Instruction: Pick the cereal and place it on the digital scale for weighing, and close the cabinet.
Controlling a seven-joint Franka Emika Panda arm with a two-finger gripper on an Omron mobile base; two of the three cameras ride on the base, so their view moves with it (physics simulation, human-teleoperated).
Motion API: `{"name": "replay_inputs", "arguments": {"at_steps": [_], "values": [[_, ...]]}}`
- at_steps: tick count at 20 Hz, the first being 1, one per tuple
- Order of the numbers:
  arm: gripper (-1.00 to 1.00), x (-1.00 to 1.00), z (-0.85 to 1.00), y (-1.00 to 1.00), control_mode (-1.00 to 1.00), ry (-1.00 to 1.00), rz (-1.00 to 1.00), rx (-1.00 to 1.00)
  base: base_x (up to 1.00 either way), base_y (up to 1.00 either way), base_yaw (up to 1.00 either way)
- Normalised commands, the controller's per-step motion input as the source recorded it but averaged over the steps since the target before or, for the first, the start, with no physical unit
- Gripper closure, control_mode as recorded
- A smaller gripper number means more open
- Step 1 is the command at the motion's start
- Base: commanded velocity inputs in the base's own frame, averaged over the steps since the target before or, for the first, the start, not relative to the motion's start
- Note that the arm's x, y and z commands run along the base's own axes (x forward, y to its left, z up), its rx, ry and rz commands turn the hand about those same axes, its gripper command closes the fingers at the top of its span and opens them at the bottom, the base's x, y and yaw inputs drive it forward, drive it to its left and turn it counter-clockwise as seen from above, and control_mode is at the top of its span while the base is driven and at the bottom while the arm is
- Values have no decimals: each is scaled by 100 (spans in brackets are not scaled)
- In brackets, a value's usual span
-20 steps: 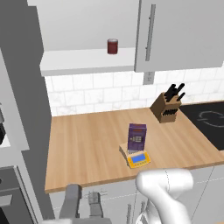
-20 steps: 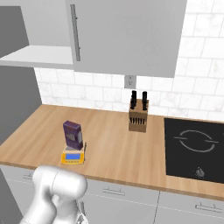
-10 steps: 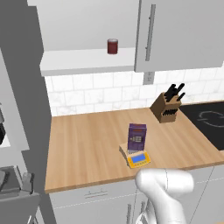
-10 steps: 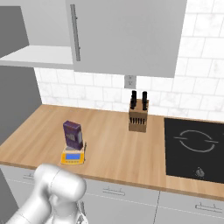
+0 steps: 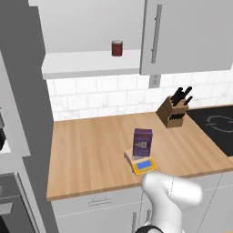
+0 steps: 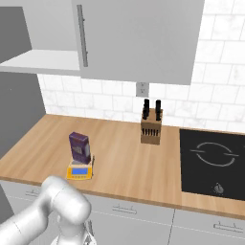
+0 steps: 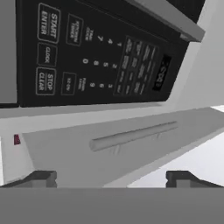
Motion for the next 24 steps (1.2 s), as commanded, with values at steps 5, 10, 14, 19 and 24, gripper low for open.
{"name": "replay_inputs", "arguments": {"at_steps": [5, 10, 14, 19, 24], "values": [[-100, 97, -23, 6, -100, 14, 0, 1, 0, 0, 0], [-100, 71, -4, 0, -100, 11, -2, 0, 0, 0, 0], [-100, 9, 8, -13, -100, 6, -15, 0, 0, 0, 0], [-100, 29, 15, -51, -100, 23, -13, 0, 0, 0, 0], [-100, 21, 19, -91, -100, 16, -5, 3, 0, 0, 0]]}}
